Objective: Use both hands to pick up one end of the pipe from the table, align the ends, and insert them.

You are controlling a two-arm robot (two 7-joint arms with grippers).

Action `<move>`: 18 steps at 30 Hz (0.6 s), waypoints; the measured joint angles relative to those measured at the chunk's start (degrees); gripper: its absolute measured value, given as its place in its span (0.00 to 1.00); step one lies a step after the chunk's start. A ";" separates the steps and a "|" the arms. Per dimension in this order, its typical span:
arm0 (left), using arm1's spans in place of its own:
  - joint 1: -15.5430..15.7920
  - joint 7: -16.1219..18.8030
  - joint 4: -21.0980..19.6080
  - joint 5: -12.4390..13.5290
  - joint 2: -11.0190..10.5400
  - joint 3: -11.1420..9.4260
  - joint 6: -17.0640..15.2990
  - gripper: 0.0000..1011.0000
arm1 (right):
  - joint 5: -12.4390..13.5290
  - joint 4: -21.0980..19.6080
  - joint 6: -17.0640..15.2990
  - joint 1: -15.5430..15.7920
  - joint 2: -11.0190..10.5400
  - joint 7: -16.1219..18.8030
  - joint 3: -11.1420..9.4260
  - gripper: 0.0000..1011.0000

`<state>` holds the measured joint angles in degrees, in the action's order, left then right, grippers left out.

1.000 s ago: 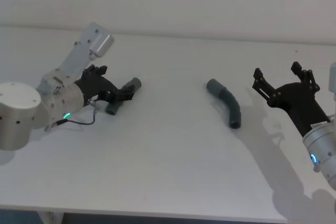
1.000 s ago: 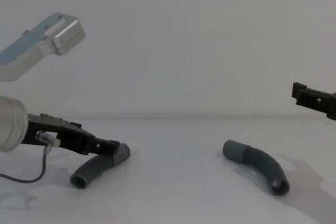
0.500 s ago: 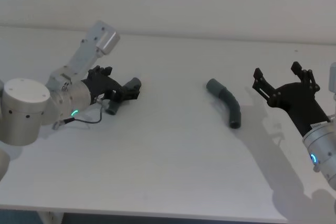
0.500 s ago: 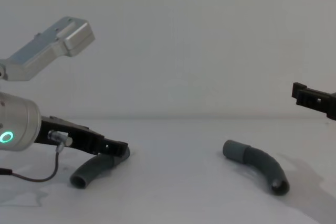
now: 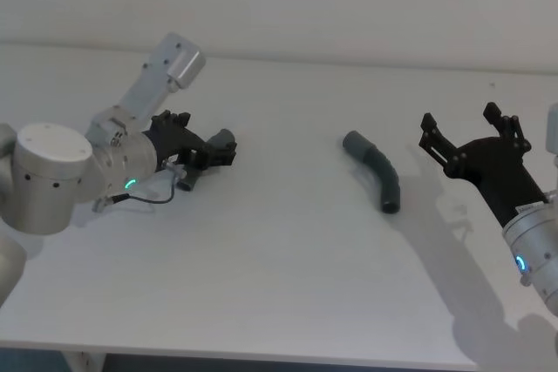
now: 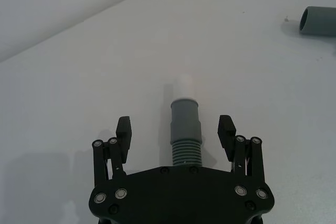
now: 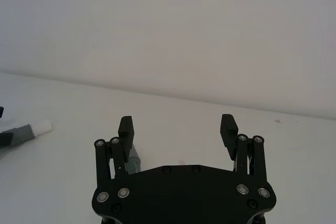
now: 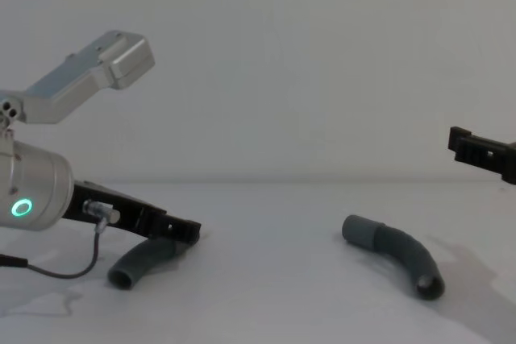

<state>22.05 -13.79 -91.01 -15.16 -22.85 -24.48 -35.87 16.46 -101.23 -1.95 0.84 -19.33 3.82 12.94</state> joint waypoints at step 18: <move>0.29 -0.19 1.59 0.38 1.31 0.44 -1.50 0.99 | 0.00 0.00 0.00 0.00 0.00 0.00 0.00 0.99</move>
<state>22.34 -13.98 -89.43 -14.78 -21.54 -24.03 -37.37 16.47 -101.23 -1.95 0.84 -19.33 3.83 12.94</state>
